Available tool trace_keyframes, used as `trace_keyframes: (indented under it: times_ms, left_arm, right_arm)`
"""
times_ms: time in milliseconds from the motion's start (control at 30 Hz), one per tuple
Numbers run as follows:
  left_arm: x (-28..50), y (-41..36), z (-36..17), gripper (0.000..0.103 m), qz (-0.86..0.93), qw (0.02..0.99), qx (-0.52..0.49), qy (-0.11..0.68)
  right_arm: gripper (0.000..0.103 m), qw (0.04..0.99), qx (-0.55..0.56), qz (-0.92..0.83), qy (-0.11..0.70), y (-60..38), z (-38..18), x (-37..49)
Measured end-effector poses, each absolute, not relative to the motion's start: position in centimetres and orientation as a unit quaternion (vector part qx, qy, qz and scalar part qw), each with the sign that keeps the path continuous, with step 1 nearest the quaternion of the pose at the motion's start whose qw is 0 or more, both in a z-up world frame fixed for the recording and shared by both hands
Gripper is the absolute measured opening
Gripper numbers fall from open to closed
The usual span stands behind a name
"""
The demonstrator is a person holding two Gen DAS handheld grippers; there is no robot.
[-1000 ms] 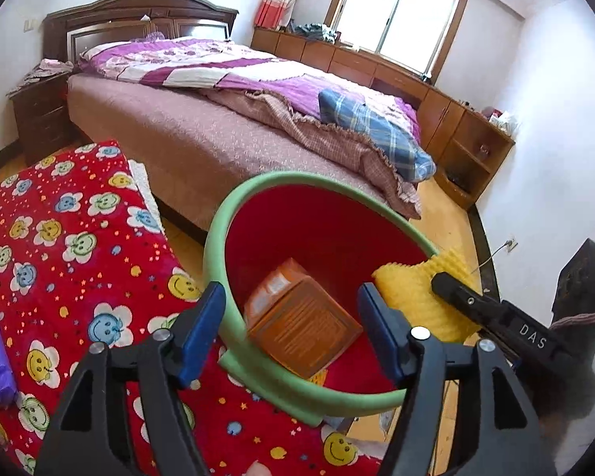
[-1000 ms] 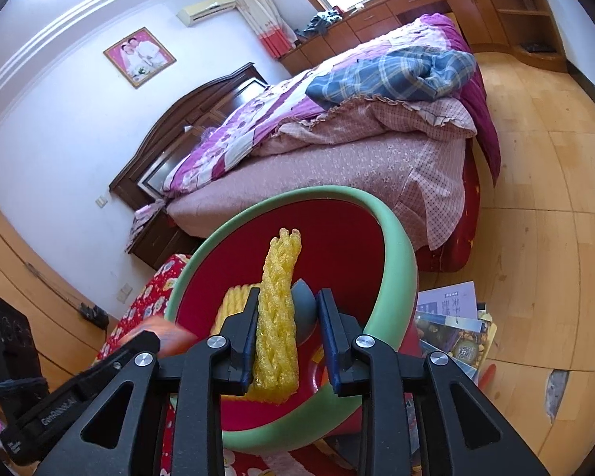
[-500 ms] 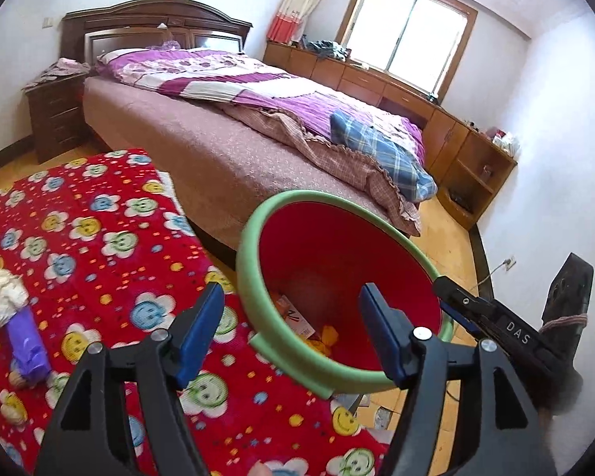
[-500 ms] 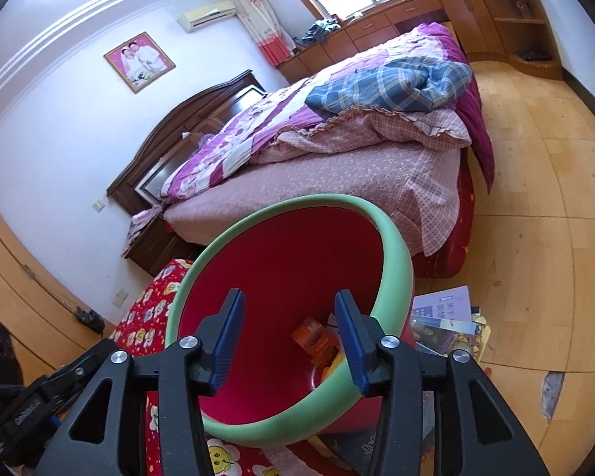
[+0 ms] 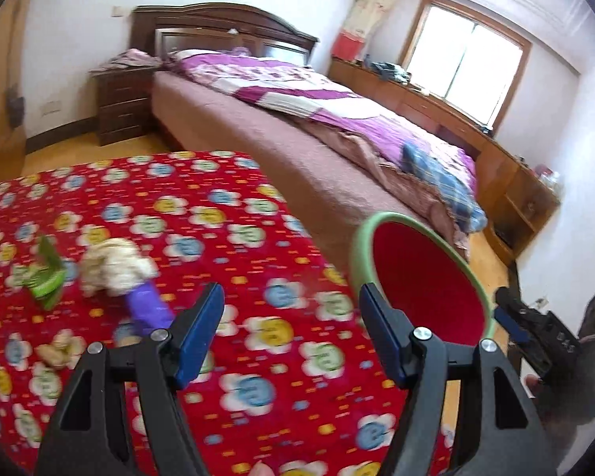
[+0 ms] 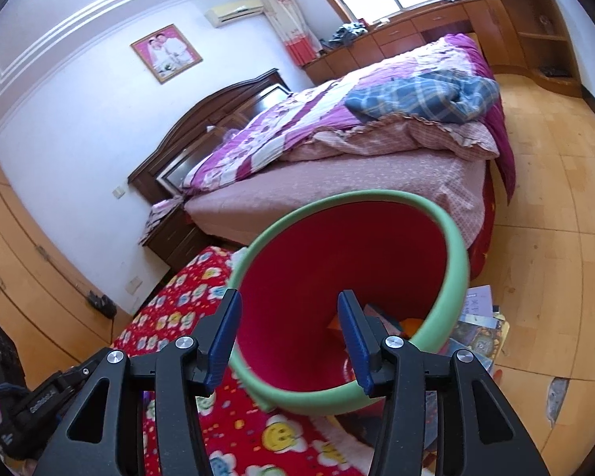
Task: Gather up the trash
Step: 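Reach the left tool to the green mosquito-coil box and grasp it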
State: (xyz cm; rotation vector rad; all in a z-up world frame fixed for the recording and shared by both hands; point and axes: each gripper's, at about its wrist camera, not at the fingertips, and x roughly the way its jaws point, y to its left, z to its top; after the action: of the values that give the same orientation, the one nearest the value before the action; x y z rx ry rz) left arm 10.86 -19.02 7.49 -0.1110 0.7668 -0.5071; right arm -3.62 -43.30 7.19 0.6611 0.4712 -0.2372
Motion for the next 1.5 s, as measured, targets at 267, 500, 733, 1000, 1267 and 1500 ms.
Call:
trace_keyframes:
  times_ms: [267,500,733,1000,1267,1500]
  left_arm:
    - [13.0,-12.6,7.4,0.070,-0.183,0.910,-0.045,0.370]
    - [16.3,-6.1,6.2,0.074,-0.101,0.917,-0.040,0.384]
    - [20.4,-1.5,3.9,0.085,-0.061,0.910,-0.039,0.409]
    - [23.1,-0.7,0.7,0.086,-0.075,0.888,-0.057,0.449]
    - [23.2,-2.5,-1.3,0.086,-0.067,0.887,-0.005,0.456]
    - [23.1,-3.2,-1.5,0.081,-0.059,0.893,0.019,0.446]
  right_arm:
    - [0.059,0.916,0.306,-0.094,0.243,-40.5,7.8,-2.4]
    - [0.059,0.916,0.292,-0.074,0.264,-38.2,7.4,-0.8]
    - [0.059,0.913,0.278,-0.062,0.293,-36.4,6.6,0.7]
    - [0.059,0.910,0.271,-0.061,0.308,-35.3,5.9,1.6]
    - [0.059,0.908,0.267,-0.057,0.320,-34.5,5.5,2.1]
    - [0.059,0.908,0.260,-0.049,0.325,-33.7,5.4,2.3]
